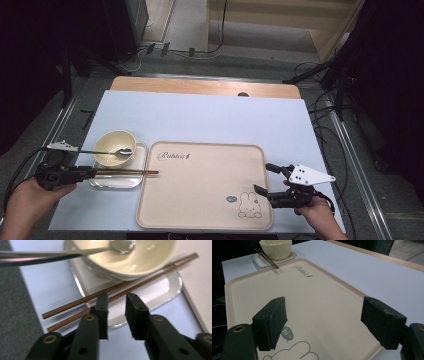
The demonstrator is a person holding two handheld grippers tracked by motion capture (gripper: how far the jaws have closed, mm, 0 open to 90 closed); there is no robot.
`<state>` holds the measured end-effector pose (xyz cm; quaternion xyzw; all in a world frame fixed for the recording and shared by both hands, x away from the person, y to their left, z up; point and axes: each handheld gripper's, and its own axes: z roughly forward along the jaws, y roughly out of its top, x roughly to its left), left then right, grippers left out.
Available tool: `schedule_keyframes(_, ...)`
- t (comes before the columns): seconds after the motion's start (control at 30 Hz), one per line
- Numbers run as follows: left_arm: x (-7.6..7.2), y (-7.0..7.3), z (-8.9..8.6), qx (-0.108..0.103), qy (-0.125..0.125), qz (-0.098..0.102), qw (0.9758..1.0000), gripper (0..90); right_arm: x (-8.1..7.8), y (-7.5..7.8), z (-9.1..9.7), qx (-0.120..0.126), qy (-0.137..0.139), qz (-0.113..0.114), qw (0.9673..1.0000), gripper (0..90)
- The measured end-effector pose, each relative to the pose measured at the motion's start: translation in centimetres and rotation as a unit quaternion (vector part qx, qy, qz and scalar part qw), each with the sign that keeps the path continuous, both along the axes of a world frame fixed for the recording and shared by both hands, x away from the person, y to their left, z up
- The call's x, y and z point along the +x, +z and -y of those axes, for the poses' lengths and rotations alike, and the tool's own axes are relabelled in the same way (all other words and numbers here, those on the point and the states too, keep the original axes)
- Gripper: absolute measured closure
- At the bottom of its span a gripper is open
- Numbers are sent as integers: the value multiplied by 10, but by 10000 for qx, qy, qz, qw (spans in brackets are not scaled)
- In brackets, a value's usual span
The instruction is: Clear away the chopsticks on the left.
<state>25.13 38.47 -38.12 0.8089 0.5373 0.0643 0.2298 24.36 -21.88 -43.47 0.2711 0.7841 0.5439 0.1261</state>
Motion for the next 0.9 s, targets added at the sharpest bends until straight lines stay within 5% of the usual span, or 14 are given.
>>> schedule_keyframes(0.07, -1, -1, 3, 125, -316, 18, 9994, 560, -1, 0, 0, -4, 1, -14, 10000, 208)
schedule_keyframes(0.2, -3, -2, 5, 40, -711, 72, 9974, 443, -1, 0, 1, 0, 0, -13, 10000, 208)
schedule_keyframes(0.4, -1, -4, 3, -162, -797, 38, 9967, 394, -1, 0, 1, -6, 5, -1, 10000, 208)
schedule_keyframes(0.47, 0, -5, 1, -340, -908, 92, 9952, 255, -1, 0, 1, -17, 8, 2, 10000, 208)
schedule_keyframes(0.57, 0, -7, 0, -312, -1064, 207, 9936, 246, -1, 0, 1, -17, 10, 2, 10000, 208)
schedule_keyframes(0.9, 2, -14, -5, -27, -1357, 348, 9901, 427, -2, 0, 1, -27, 16, 2, 10000, 209)
